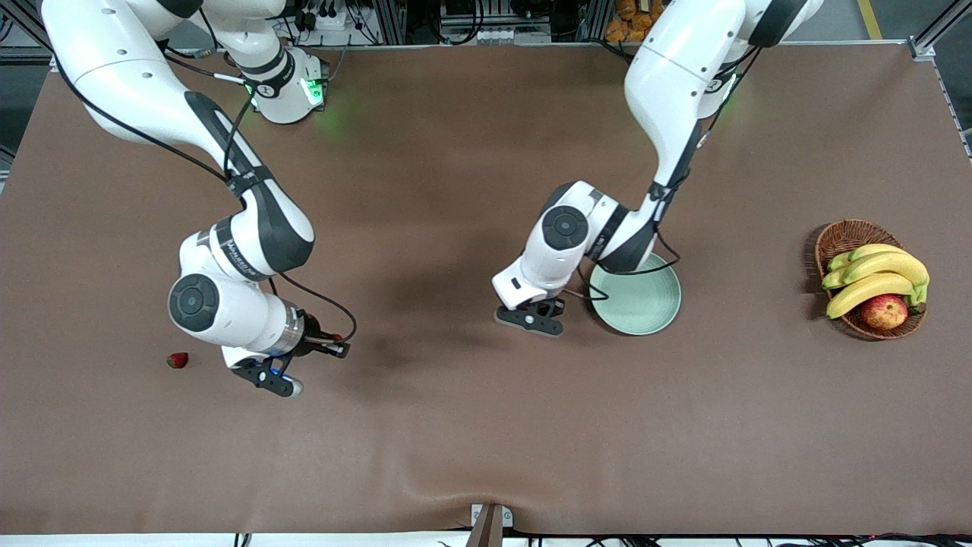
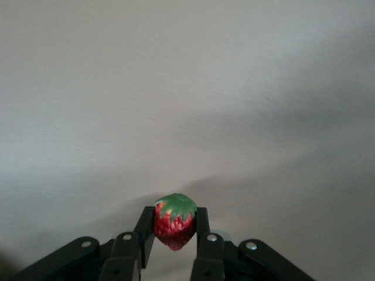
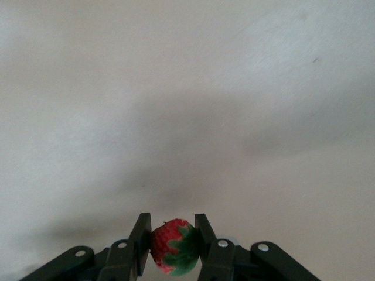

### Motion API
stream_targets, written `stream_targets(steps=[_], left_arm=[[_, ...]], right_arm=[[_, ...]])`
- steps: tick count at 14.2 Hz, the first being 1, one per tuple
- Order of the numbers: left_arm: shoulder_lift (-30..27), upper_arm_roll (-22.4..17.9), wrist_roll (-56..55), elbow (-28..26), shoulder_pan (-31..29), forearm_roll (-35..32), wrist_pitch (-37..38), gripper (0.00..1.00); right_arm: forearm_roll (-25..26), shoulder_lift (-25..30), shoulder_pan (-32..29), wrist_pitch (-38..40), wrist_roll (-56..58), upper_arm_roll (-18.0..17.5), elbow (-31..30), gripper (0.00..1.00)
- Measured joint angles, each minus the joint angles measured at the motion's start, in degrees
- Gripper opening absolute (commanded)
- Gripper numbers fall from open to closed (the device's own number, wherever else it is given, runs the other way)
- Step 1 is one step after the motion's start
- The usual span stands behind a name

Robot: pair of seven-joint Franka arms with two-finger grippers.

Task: Collect all strawberries into plate
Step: 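Carry the strawberry over the plate with the left gripper while the right gripper carries another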

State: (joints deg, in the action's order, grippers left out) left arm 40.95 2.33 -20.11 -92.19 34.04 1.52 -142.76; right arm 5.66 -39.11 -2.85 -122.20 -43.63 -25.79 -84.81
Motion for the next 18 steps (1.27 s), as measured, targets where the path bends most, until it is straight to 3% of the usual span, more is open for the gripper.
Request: stream_targets(steps=[7, 14, 15, 17, 18], left_arm=[[-10.61, -0.16, 8.36, -13.64, -9.59, -0.31, 0.53, 0.18], [-15.68, -0.2, 8.73, -24.13, -14.71, -2.76, 0.54, 0.26], [-15.91, -0.2, 9.03, -25.08, -15.3, -2.76, 0.53, 0.32], [-15.94, -0.15, 9.12, -26.41, -15.57, -2.77, 0.53, 0.58], [-15.94, -0.02, 9.12, -26.81, -15.56, -2.77, 0.53, 0.8]], right_arm=[[0.14, -0.01, 10.52, -4.7, -14.61, -0.4, 0.05, 0.0], [0.15, -3.04, 22.35, -9.9, -30.0, 1.33, -0.35, 0.0], [0.15, -3.78, 24.65, -10.65, -31.88, 2.92, -0.4, 0.0], [0.14, -5.52, 29.81, -13.03, -35.5, 6.81, -0.48, 0.01], [0.14, -6.64, 32.27, -14.67, -37.24, 8.41, -0.5, 0.01]])
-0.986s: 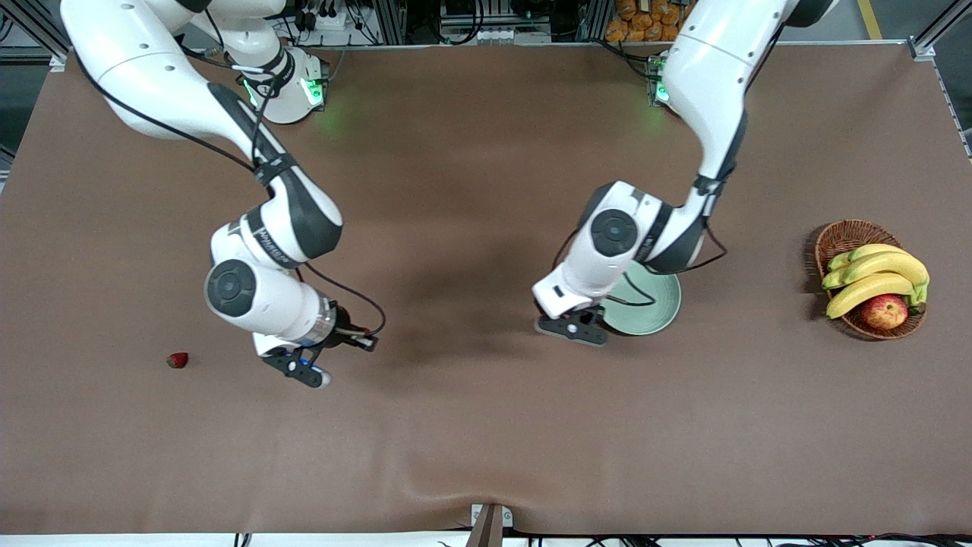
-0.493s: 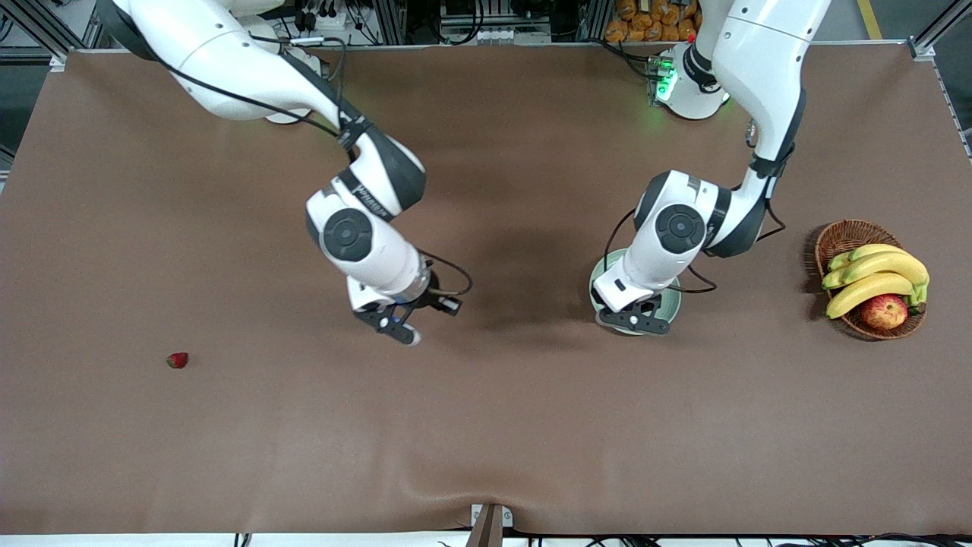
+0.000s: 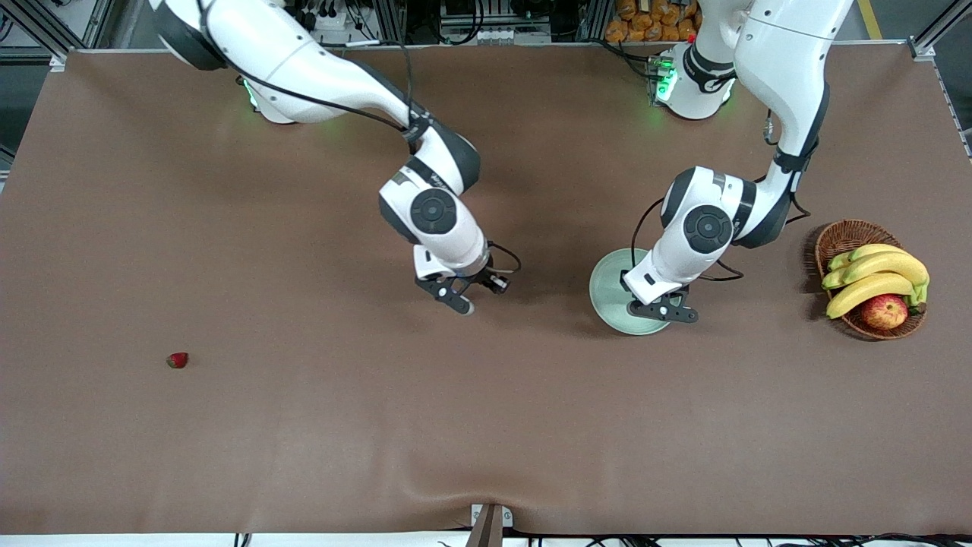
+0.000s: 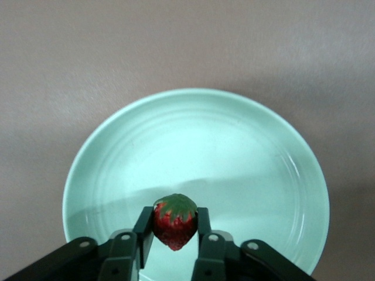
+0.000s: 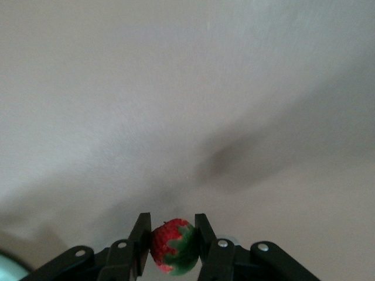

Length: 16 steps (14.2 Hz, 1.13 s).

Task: Collect all strawberries into plate
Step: 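Carry the strawberry over the plate with the left gripper while the right gripper carries another, then open the left gripper over the plate while the right gripper sets down its strawberry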

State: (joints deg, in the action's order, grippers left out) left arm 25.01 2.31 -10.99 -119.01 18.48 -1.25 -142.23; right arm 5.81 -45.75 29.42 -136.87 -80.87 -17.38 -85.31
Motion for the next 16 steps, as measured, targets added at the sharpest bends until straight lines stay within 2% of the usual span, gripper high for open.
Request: stream_targets(steps=[1, 2, 3, 4, 5, 6, 11, 13, 16], left_arm=[[0.0, 0.12, -0.01, -0.23, 0.01, 0.0, 0.0, 0.96], [0.0, 0.22, -0.11, -0.34, 0.01, 0.0, 0.0, 1.0], [0.0, 0.28, -0.24, -0.35, 0.02, 0.0, 0.0, 1.0], [0.0, 0.33, -0.33, -0.34, 0.03, 0.0, -0.01, 1.0], [0.0, 0.36, -0.37, -0.3, 0.03, 0.0, -0.06, 1.0], [0.0, 0.4, -0.41, -0.17, 0.06, 0.0, -0.1, 1.0], [-0.03, 0.9, -4.55, 3.4, 1.64, 0.0, -0.39, 1.0], [-0.01, 1.01, -7.53, 5.29, 3.14, 0.0, -0.39, 1.0], [0.51, 1.07, -11.39, 8.22, 5.83, 0.0, -0.39, 1.0]], right_arm=[[0.0, -1.18, 2.13, -1.56, -1.66, 1.27, -0.01, 0.01], [0.0, -2.36, 4.01, -3.27, -3.14, 2.4, -0.01, 0.03], [0.0, -3.33, 5.45, -4.83, -4.19, 3.4, 0.0, 0.09], [0.0, -4.1, 6.41, -6.09, -4.77, 4.2, 0.12, 0.32], [0.0, -4.5, 6.81, -6.55, -5.12, 4.61, 0.32, 0.81], [0.0, -4.58, 6.83, -6.6, -5.16, 4.73, 0.71, 1.0], [0.0, -4.11, 4.67, -5.09, -4.86, 6.06, 3.78, 1.0], [0.01, -2.46, 1.43, -0.39, -1.19, 6.1, 4.93, 1.0], [-0.03, 2.41, -5.78, 10.29, 10.19, 6.08, 5.66, 1.0]])
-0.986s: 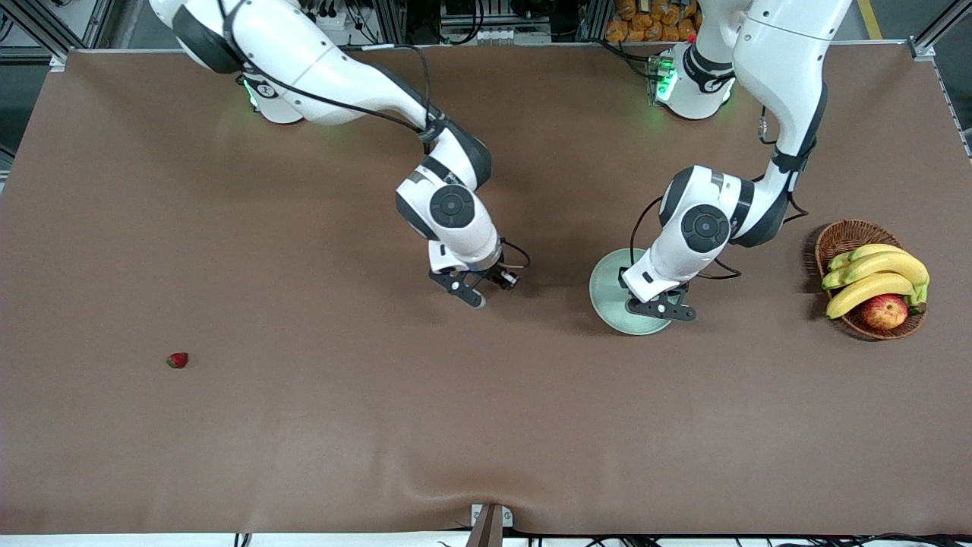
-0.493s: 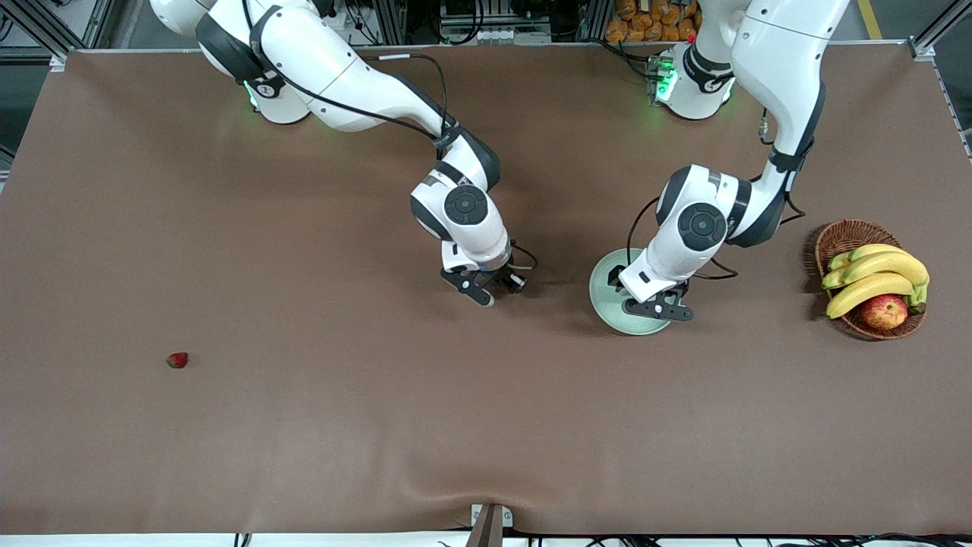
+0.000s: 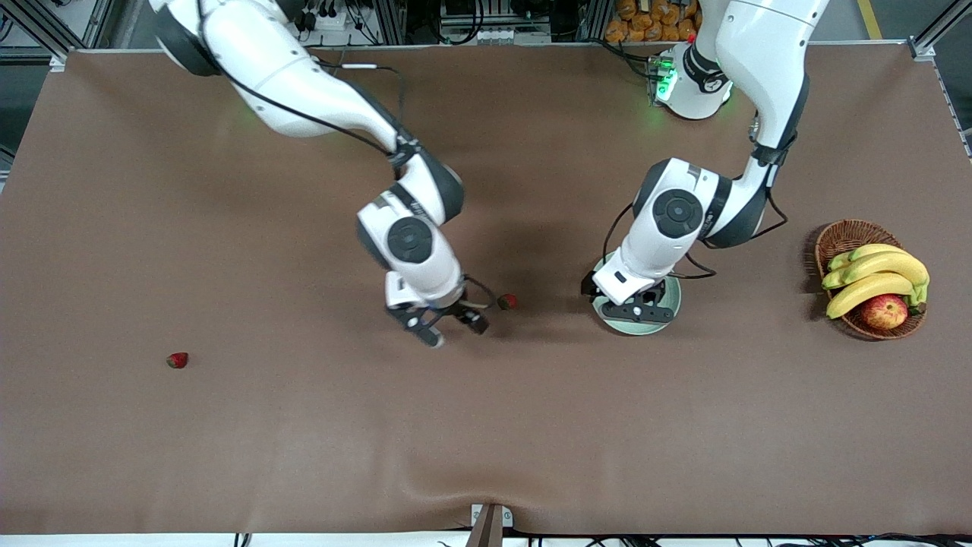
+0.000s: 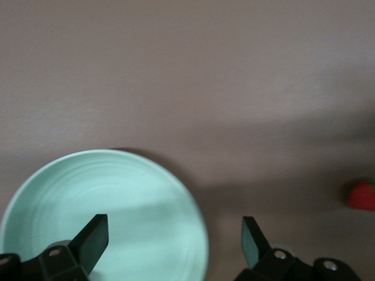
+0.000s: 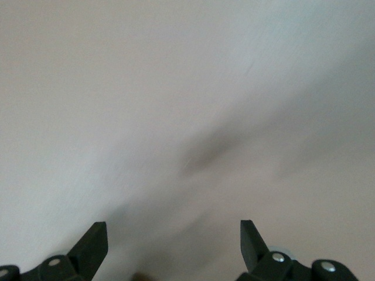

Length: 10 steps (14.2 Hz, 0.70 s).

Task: Collect all strawberries into plate
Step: 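Open the left gripper over the plate while the right gripper sets down its strawberry, then grasp the second strawberry with the left gripper while the right gripper reaches the third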

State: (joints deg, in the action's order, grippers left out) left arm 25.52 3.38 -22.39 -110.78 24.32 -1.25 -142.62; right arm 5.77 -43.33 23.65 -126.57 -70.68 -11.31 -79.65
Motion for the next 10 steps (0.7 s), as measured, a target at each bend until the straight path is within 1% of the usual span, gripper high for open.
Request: stream_targets(steps=[2, 4, 8, 9, 10], left_arm=[[1.31, 0.06, -2.19, 2.61, 2.11, 0.0, 0.0, 1.0], [3.6, 0.08, -3.87, 5.88, 4.32, 0.0, 0.0, 1.0], [10.1, 0.17, -5.9, 13.04, 9.16, 0.0, -0.02, 1.0], [11.7, 0.16, -5.93, 14.61, 10.43, 0.0, -0.09, 0.98], [13.1, 0.15, -5.93, 16.02, 11.54, 0.0, -0.17, 0.95]], right_arm=[[-0.01, 3.44, -5.03, 6.67, 8.62, 0.0, 0.05, 1.0], [-0.01, 5.59, -10.08, 11.53, 16.14, 0.1, -0.08, 1.0], [0.84, 6.21, -20.23, 13.93, 28.01, 0.5, -1.01, 1.0], [1.17, 6.21, -22.4, 14.03, 31.59, 0.62, -1.31, 1.0], [1.27, 6.26, -24.55, 14.11, 35.58, 0.67, -1.59, 1.0]])
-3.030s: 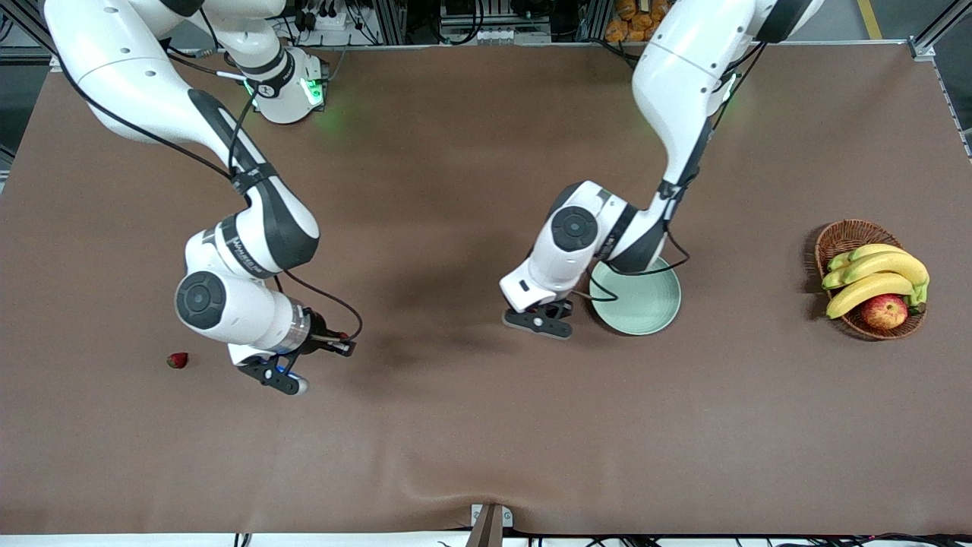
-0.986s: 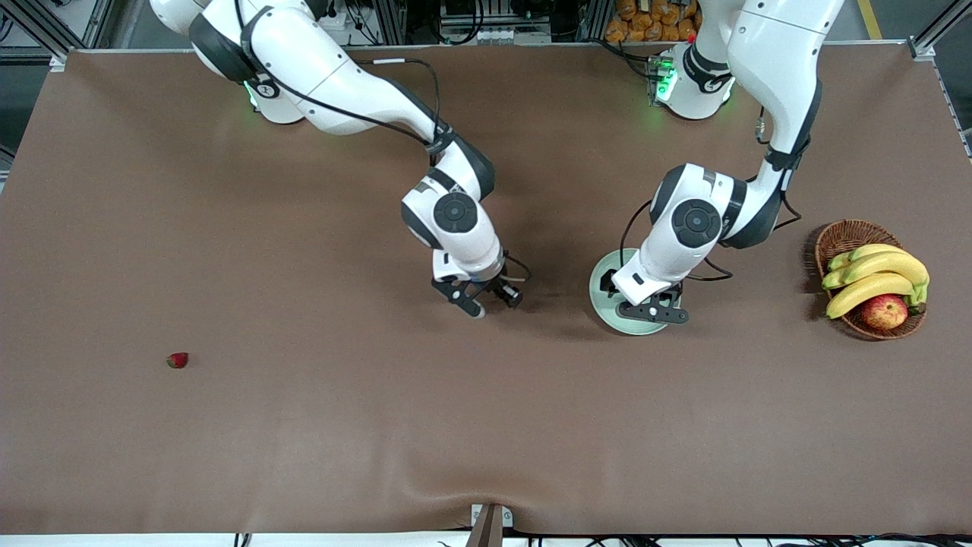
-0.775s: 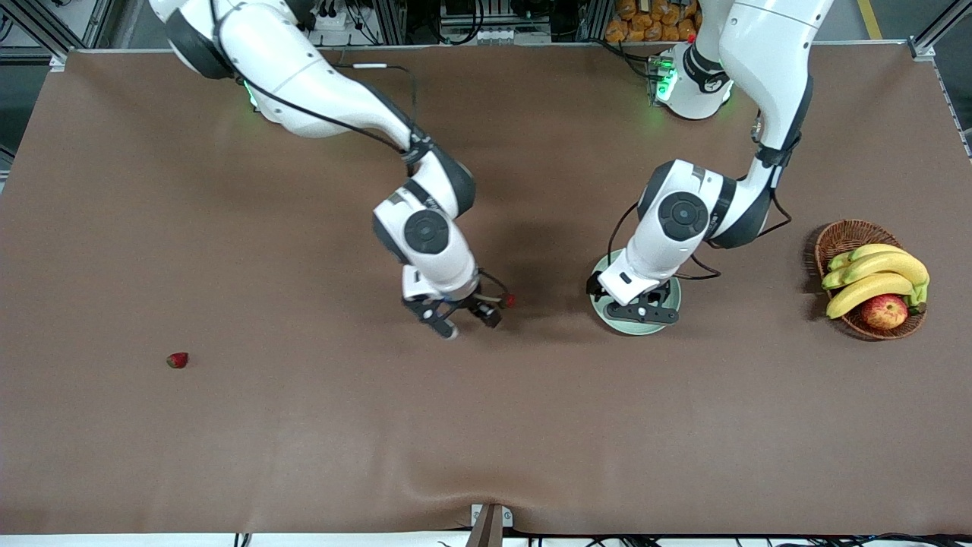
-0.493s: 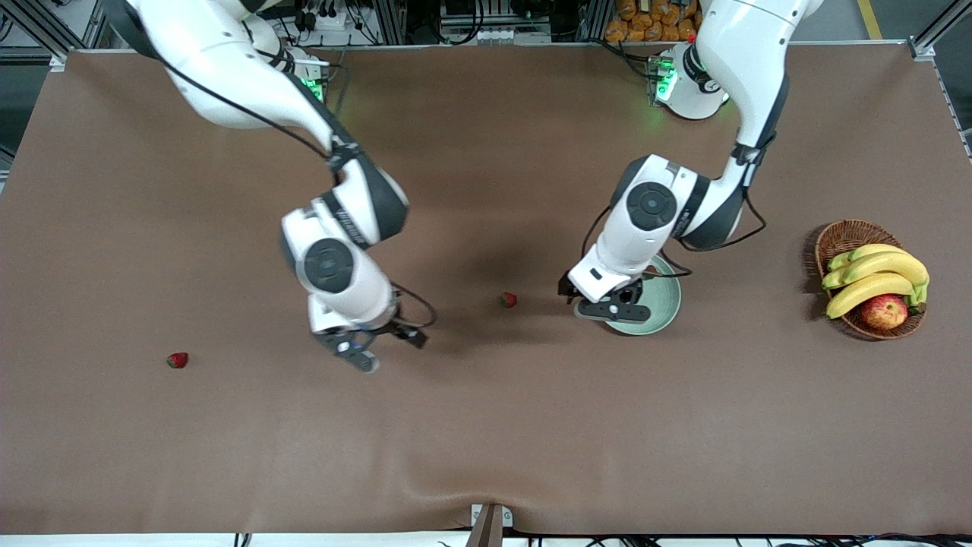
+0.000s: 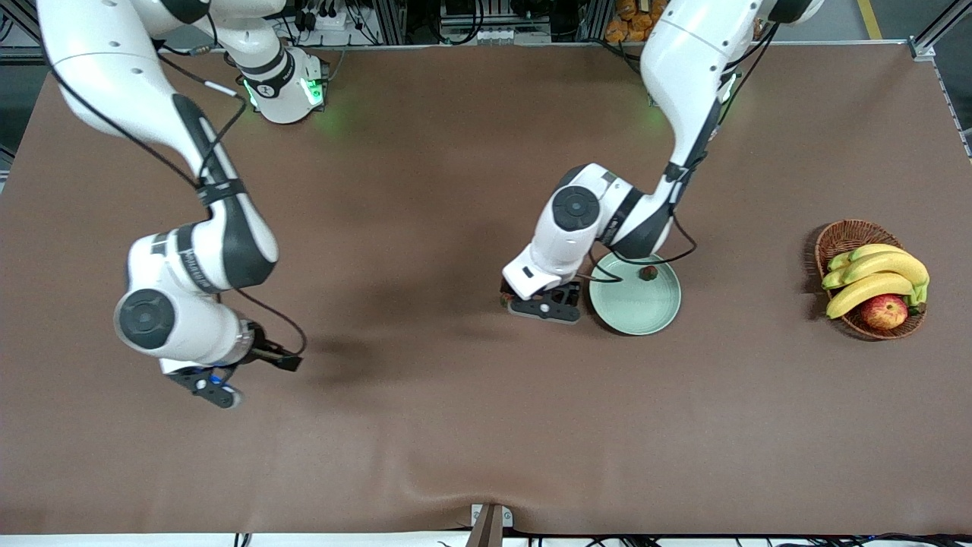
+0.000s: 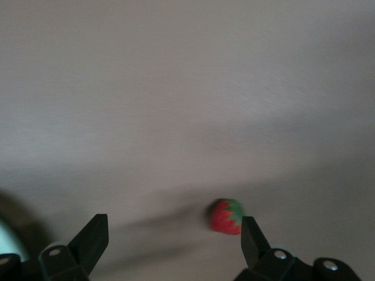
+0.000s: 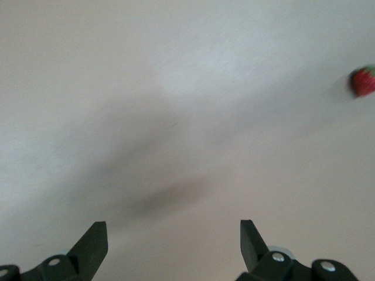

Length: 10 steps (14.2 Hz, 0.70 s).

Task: Collect all strawberries into plate
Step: 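Grasp the second strawberry with the left gripper while the right gripper reaches the third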

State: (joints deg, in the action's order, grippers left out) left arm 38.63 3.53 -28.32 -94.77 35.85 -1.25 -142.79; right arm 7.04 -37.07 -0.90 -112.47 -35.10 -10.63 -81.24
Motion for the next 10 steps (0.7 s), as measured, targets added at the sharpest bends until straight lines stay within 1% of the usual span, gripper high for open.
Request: stream_targets(steps=[1, 3, 4, 7, 10], left_arm=[[1.07, -0.01, 0.0, 1.13, 0.76, 0.0, -0.07, 0.92], [2.48, -0.06, 0.06, 2.38, 1.66, -0.07, -0.34, 0.82], [3.01, -0.06, 0.12, 2.54, 2.01, -0.59, -0.87, 0.78], [4.68, -0.05, 0.01, 2.67, 2.93, -4.45, -1.57, 0.76], [5.67, -0.04, 0.01, 2.78, 4.1, -4.88, -2.07, 0.74]], right_arm=[[0.09, 0.09, -2.05, -0.01, 3.8, 0.05, -0.36, 1.0], [0.57, 0.11, -6.24, -0.92, 11.68, 0.14, -1.14, 1.0], [0.68, 0.11, -8.39, -2.09, 15.63, 0.16, -1.77, 1.0], [1.49, -0.06, -12.69, -6.38, 23.86, 0.16, -3.64, 1.0], [2.79, -1.86, -15.13, -11.6, 29.85, 0.19, -4.62, 1.0]])
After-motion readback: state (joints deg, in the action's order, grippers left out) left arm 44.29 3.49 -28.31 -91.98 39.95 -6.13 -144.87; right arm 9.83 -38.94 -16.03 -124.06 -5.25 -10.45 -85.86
